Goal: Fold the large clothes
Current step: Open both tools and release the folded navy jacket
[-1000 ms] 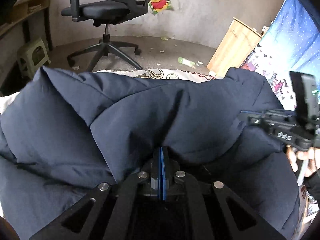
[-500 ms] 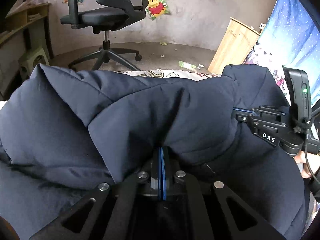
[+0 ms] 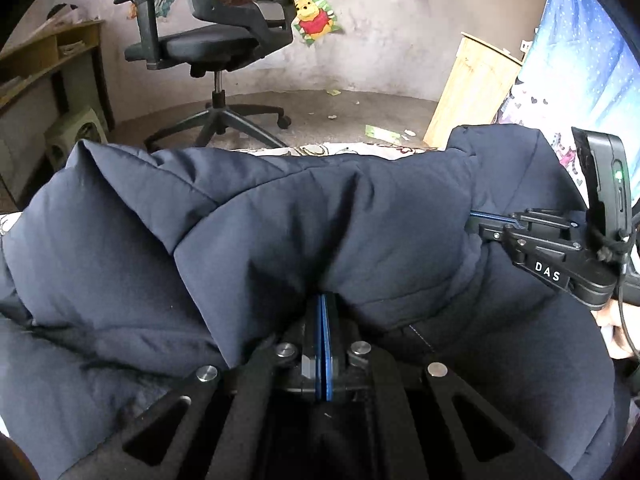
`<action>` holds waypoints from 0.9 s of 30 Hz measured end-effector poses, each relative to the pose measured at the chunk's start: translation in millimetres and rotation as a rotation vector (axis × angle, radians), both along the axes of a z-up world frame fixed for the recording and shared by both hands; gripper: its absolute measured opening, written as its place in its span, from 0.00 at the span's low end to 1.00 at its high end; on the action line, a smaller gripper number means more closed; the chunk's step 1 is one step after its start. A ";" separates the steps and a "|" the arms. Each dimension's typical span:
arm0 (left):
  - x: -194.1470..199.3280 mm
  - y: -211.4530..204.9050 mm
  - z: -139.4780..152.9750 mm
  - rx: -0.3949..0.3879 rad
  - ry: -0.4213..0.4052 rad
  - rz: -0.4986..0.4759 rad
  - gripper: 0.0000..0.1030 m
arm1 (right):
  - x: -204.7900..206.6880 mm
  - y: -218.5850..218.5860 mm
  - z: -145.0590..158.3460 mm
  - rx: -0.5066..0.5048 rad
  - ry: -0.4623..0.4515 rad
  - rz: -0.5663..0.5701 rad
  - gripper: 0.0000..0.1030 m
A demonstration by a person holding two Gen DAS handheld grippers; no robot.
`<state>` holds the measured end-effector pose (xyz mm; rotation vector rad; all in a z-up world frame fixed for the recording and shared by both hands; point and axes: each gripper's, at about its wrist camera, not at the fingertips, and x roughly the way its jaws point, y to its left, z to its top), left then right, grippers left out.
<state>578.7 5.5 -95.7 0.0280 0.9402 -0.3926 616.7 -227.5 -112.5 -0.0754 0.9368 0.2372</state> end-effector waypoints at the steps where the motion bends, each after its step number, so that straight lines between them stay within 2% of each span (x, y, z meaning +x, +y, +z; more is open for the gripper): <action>1: -0.4 -0.5 2.4 0.001 0.000 0.002 0.03 | -1.6 -0.5 1.3 0.005 -0.007 0.000 0.00; 9: -17.4 0.6 23.6 0.023 -0.013 0.092 0.03 | -18.3 -14.2 20.0 0.111 -0.049 0.015 0.01; 16: -28.4 17.1 47.1 -0.067 -0.014 0.185 0.03 | -36.5 -25.1 46.7 0.142 -0.117 -0.008 0.03; 18: -35.4 19.0 55.2 -0.058 -0.033 0.206 0.02 | -44.7 -25.9 55.4 0.148 -0.132 -0.006 0.15; 20: -43.5 19.0 63.2 -0.053 -0.050 0.210 0.02 | -51.7 -27.2 65.4 0.172 -0.148 -0.007 0.43; 21: -48.1 19.2 68.0 -0.050 -0.061 0.211 0.01 | -55.8 -27.7 70.6 0.181 -0.161 -0.006 0.46; 23: -55.9 19.2 74.9 -0.044 -0.072 0.208 0.18 | -63.3 -25.6 81.2 0.187 -0.175 0.003 0.46; 24: -61.7 19.2 79.5 -0.040 -0.082 0.210 0.44 | -66.3 -24.5 85.7 0.191 -0.176 0.009 0.46; 25: -66.0 20.2 83.4 -0.039 -0.097 0.220 0.64 | -70.0 -23.3 90.5 0.190 -0.179 0.013 0.47; 27: -81.5 26.4 97.1 -0.066 -0.168 0.248 0.68 | -80.0 -21.1 101.1 0.189 -0.195 0.023 0.50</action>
